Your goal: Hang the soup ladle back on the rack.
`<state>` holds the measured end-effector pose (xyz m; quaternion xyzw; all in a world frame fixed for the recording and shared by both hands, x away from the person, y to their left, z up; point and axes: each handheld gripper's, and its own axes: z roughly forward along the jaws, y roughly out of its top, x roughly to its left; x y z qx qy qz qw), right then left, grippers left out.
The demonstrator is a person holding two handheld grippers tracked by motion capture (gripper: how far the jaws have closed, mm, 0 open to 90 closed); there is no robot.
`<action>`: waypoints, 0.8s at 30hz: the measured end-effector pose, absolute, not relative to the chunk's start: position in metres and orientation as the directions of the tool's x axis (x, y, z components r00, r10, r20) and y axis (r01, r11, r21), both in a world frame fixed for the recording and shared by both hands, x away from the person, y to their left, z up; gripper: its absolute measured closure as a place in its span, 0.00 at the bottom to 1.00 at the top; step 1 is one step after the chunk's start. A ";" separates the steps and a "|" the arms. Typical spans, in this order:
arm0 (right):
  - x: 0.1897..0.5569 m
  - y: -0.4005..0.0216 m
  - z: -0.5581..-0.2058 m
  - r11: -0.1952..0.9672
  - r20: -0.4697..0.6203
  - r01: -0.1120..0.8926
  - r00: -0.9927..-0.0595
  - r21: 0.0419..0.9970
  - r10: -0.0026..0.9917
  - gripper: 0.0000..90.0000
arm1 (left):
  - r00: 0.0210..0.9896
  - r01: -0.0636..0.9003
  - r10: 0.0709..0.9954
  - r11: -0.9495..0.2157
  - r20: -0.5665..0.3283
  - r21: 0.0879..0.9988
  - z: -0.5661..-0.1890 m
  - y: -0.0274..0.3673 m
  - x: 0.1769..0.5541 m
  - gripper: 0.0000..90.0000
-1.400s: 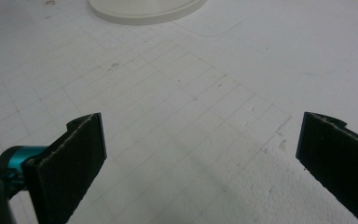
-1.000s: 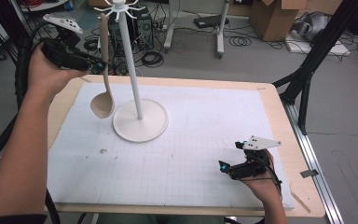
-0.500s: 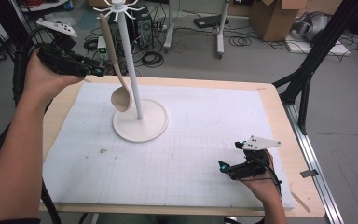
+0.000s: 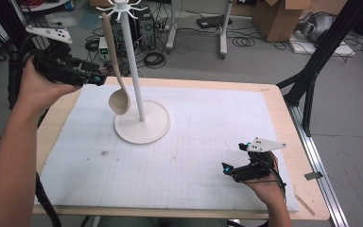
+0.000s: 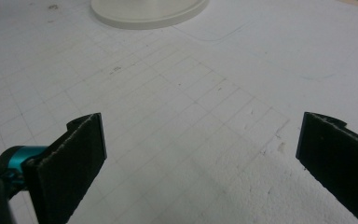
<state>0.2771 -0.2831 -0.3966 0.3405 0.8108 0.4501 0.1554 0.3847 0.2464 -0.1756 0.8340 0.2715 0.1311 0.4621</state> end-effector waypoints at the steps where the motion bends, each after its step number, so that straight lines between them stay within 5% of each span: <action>1: 0.277 -0.283 -0.396 0.362 0.055 0.413 -0.719 0.836 0.692 0.00 | 0.819 0.326 0.573 -0.432 -0.023 0.841 -0.175 0.247 0.383 0.40; 24: 0.276 -0.287 -0.393 0.346 0.063 0.404 -0.722 0.847 0.689 0.00 | 0.863 0.250 0.504 -0.391 -0.021 0.886 -0.220 0.247 0.351 0.19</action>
